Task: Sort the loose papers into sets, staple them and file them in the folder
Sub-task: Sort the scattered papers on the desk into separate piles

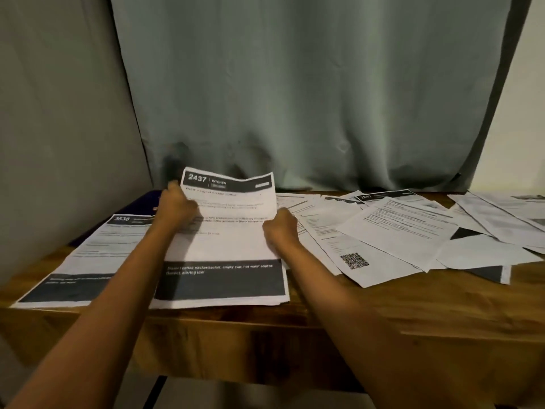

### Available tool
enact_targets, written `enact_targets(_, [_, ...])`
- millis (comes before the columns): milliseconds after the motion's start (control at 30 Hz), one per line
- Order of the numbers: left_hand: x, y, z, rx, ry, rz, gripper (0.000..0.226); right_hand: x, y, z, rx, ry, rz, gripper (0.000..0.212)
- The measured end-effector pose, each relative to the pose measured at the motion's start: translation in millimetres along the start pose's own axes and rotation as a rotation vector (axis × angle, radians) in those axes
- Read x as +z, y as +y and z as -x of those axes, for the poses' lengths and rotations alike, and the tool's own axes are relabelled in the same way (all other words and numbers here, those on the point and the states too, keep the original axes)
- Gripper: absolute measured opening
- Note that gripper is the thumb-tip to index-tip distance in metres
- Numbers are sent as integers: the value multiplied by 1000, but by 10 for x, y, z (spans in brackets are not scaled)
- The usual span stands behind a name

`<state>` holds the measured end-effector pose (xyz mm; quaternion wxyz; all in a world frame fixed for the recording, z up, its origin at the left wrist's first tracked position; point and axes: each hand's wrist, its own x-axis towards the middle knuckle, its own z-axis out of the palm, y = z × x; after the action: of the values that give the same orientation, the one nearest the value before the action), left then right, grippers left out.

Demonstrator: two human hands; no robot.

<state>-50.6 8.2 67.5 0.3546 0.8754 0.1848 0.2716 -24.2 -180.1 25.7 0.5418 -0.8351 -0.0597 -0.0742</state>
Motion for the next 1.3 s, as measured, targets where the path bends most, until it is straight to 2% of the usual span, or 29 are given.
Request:
enact_targets(167, [210,-338,56,-23,-156,-96,59,212,228,63,111,-43,46,35])
enact_targets(267, [295,-417,84,3,-200,-126,67,255,281,122,107,-57,79,42])
enact_targets(367, [353,-456,106,29,-210,-182,65,259,304,129,43,-57,130,44])
enact_targets(467, [366,-416,160,72,-205,-304,65,57,288,166,-99,7,172,42])
enact_targets(567, [428,-247,317,203,-194,-283,58,-379,339,254,-282,80,275,31])
enact_targets(633, [530,-75,537,293,-234,-241,54,-706,459,319,-288,94,368,30])
enact_targets(700, [663,107,801,341,-312,-195,51,-1018,588,395,-193,34,478,43])
enact_targets(833, [939,362,1203,464,-523,-150,53,-1505,790,584,-40,-225,692,78])
enact_targets(967, [1198,442,1399,547,-618,-336,60,-1706,915,699,23,-377,732,87])
enact_targets(1100, [1351,402,1479,508,-653,-457,65,-1718,996,781,-12,-400,759,77])
enact_targets(1300, [1427,327,1493,495,-628,-488,67,-1586,1005,933,-137,-271,897,52])
